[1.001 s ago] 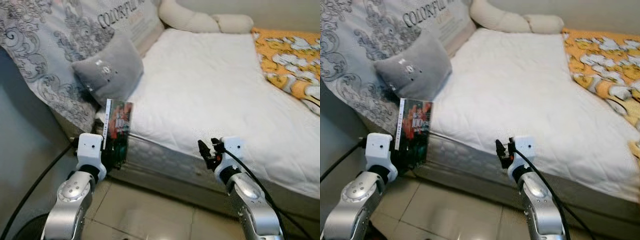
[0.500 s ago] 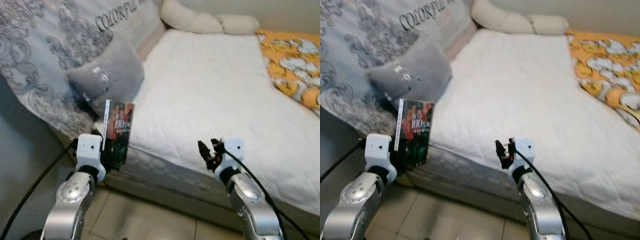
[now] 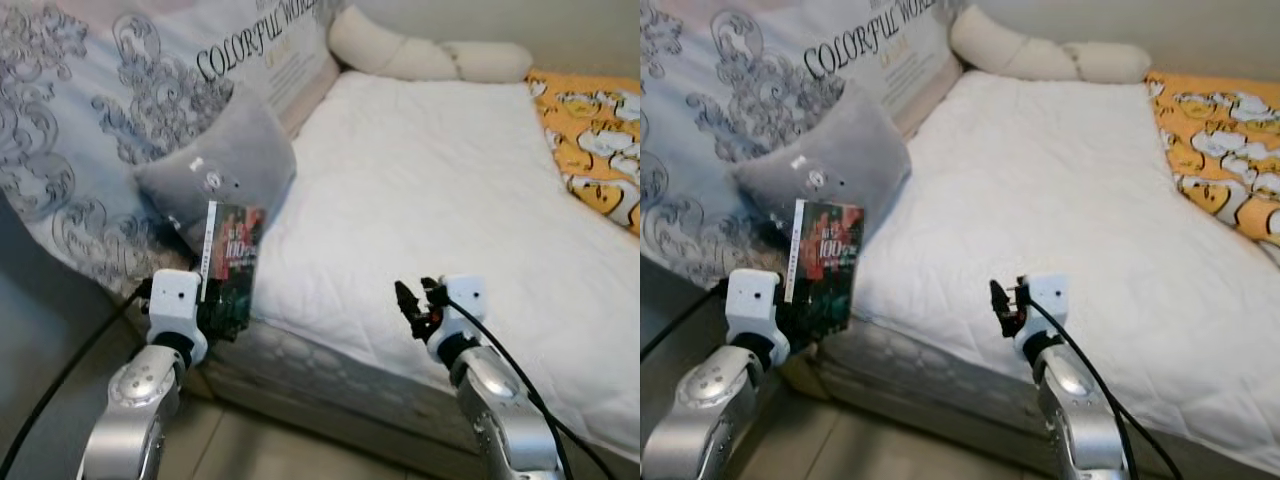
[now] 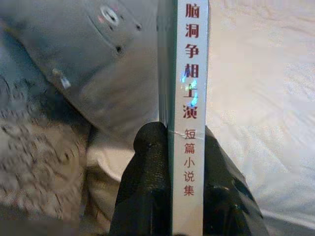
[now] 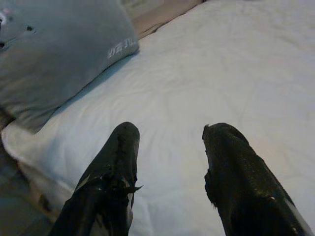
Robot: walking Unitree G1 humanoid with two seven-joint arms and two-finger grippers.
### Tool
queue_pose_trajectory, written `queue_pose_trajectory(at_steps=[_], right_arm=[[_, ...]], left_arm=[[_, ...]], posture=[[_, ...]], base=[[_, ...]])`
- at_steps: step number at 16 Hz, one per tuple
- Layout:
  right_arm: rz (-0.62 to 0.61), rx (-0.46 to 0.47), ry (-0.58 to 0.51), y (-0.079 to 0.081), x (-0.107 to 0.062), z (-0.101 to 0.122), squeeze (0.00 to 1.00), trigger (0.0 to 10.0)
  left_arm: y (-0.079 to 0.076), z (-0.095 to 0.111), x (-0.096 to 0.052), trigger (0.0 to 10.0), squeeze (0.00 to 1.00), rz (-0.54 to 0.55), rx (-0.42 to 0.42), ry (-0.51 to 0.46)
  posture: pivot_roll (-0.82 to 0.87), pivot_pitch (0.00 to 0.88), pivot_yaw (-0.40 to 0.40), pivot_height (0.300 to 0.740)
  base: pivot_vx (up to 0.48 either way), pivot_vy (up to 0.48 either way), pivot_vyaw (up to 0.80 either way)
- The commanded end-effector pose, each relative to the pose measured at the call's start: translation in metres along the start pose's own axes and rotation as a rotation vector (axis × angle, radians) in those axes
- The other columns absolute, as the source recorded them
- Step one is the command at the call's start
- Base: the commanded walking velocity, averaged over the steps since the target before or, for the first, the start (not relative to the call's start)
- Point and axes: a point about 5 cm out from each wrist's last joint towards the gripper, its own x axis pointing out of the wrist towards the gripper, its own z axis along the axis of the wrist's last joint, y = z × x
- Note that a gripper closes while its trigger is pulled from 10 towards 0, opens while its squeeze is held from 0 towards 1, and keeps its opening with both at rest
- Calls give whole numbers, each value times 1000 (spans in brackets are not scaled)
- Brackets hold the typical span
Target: Clean up the room
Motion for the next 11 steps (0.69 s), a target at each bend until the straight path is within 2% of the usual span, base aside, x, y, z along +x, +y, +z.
queue_pose_trajectory(at_steps=[1,3,11], right_arm=[[18,20,-4,6,2,1,0,10000],[12,13,-7,5,1,1,0,10000],[5,11,-20,7,-2,0,0,10000]], left_arm=[[9,12,0,10000,0,27,24,-50],[10,13,1,10000,0,26,26,-51],[10,15,3,10000,0,-8,45,-51]], posture=[[-45,0,32,740],[-48,0,37,740],[-52,0,56,740]], base=[[368,0,-775],[368,0,-775],[363,0,0]])
